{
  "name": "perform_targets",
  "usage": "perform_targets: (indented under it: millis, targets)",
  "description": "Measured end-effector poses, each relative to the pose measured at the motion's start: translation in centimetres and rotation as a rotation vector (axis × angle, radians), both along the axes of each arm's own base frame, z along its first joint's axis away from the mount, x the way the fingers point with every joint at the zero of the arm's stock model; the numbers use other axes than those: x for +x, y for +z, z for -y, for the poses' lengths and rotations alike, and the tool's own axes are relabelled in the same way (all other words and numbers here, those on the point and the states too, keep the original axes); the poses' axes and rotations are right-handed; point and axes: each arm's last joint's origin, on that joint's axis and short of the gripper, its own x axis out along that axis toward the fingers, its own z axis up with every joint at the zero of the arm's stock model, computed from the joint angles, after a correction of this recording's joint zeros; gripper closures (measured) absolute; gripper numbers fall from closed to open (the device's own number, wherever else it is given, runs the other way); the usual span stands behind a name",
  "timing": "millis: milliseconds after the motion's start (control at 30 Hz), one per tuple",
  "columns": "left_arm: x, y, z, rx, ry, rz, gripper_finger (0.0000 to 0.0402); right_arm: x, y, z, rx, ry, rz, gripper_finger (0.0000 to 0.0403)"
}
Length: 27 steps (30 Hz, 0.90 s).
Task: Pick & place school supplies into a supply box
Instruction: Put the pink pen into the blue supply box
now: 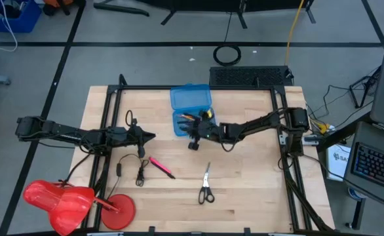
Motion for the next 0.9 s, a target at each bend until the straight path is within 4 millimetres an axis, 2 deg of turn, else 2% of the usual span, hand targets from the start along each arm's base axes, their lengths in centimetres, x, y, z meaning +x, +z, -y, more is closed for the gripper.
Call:
perform_targets:
  millis: [167, 267, 433, 900]
  targets:
    - [0.0, 0.0, 0.0, 0.006, -0.003, -0.002, 0.0371, 0.5, 0.8, -3.6, 0.003, 0.091, 0.096, 0.0319]
    - [0.0, 0.0, 0.0, 0.005, -0.003, -0.002, 0.0371, 0.7, 1.4, -5.6, 0.05, 0.204, 0.167, 0.0319]
    - [0.0, 0.0, 0.0, -0.008, 0.003, 0.004, 0.0371, 0.7, 1.8, -7.8, 0.178, 0.288, 0.242, 0.0318]
    - [0.1, 0.3, 0.0, -0.04, 0.017, 0.046, 0.0371, 1.5, -2.1, -12.5, 0.333, 0.401, 0.344, 0.0316]
